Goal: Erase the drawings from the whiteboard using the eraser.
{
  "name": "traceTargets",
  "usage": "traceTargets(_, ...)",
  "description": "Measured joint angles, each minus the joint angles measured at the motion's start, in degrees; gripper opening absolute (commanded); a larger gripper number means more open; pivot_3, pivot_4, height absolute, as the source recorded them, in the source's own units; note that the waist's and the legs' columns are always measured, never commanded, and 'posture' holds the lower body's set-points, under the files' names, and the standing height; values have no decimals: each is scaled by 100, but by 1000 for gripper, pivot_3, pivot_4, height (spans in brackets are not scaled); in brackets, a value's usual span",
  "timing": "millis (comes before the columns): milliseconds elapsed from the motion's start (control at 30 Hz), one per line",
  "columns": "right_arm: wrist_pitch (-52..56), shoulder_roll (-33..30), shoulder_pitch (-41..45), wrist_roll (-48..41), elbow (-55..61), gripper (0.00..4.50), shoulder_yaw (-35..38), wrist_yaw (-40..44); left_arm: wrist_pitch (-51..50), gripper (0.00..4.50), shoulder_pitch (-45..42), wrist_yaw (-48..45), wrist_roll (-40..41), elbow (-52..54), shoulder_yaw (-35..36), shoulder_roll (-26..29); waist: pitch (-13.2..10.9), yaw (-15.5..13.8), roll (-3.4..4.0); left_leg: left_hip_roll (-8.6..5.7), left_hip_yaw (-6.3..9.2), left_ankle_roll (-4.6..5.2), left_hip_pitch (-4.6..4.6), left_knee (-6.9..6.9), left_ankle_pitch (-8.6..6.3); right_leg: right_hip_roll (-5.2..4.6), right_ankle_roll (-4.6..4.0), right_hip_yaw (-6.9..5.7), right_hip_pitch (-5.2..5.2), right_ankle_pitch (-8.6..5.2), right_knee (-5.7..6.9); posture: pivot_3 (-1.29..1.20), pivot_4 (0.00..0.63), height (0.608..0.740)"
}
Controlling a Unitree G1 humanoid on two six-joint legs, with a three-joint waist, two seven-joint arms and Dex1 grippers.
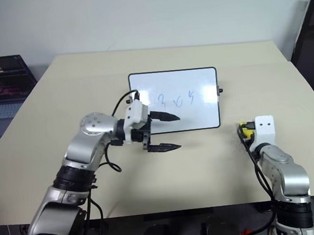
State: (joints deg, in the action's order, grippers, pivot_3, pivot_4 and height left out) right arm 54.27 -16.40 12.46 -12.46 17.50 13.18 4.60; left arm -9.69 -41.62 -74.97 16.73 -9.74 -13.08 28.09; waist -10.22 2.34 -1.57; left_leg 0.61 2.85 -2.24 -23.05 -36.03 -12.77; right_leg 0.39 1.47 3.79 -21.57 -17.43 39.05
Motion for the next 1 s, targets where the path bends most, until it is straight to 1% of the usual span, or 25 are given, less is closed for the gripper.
traceTargets(133, -20, 4, 2, 0, -20, 1123, 1, 0, -147, 4500, 80, 297, -59, 32, 9, 62, 0, 2, 0, 1, 1, 0, 1, 0, 0, 0, 0, 4, 0, 0, 1, 0, 150, 740)
traceTargets(233, -66, -36, -8, 1, 50, 1123, -9, 40, -406, 4500, 279, 786, -215, 121, 81, 100, 0, 3, 1, 1, 1, 0, 0, 0, 0, 0, 0, 7, -1, 0, 0, 0, 150, 740)
traceTargets(300, -211, -182, -59, 40, 283, 1123, -120, 137, -556, 4500, 461, 1199, -310, 292, 179, 96, -1, 2, 1, 1, 2, 0, -3, 0, 0, -1, 0, 9, -3, 0, -1, 0, 150, 740)
traceTargets(433, -734, -566, -70, 262, 963, 1123, -577, 369, -1063, 4500, 661, 2227, -420, 628, 460, -162, -1, -1, 1, 1, 8, 0, -4, -3, 0, -2, 2, 9, -1, 0, 0, 0, 150, 740)
traceTargets(500, -922, -639, 11, 340, 1231, 1123, -817, 487, -1434, 4500, 747, 2705, -418, 880, 606, -299, -1, 6, 0, 2, 6, 0, -2, -3, 0, -2, 2, 10, 0, 0, 0, 0, 150, 740)
traceTargets(567, -963, -641, 284, 355, 1299, 1123, -1083, 589, -1778, 4500, 783, 3097, -436, 1100, 674, -354, -1, 29, 0, 2, 5, 0, 0, -4, 0, -1, 3, 10, 0, 1, 3, 0, 150, 740)
traceTargets(633, -1014, -686, 730, 451, 1257, 1123, -1407, 734, -2082, 4500, 786, 3429, -458, 1303, 687, -405, -1, 42, 0, 0, 6, -1, 2, -5, 0, -1, 5, 5, 3, 3, 4, 0, 150, 740)
traceTargets(700, -1107, -763, 1256, 580, 996, 1123, -1749, 885, -2413, 4500, 771, 3754, -476, 1458, 708, -539, -1, 41, 0, -1, 6, -1, 4, -7, 0, -2, 7, -2, 7, 5, 3, 0, 150, 740)
traceTargets(767, -1236, -723, 1766, 745, 491, 1123, -2092, 987, -2766, 4500, 764, 4020, -514, 1673, 672, -582, -2, 39, -2, 0, 8, -1, 4, -6, 0, -2, 6, -1, 8, 5, 0, 0, 150, 740)
traceTargets(1000, -1545, -477, 2759, 1126, -1222, 1122, -2830, 1403, -3631, 4500, 732, 4301, -561, 2284, 511, -462, -2, 35, -2, -1, 7, -1, 0, -4, 0, -11, 5, 1, 1, 5, -1, 0, 150, 740)
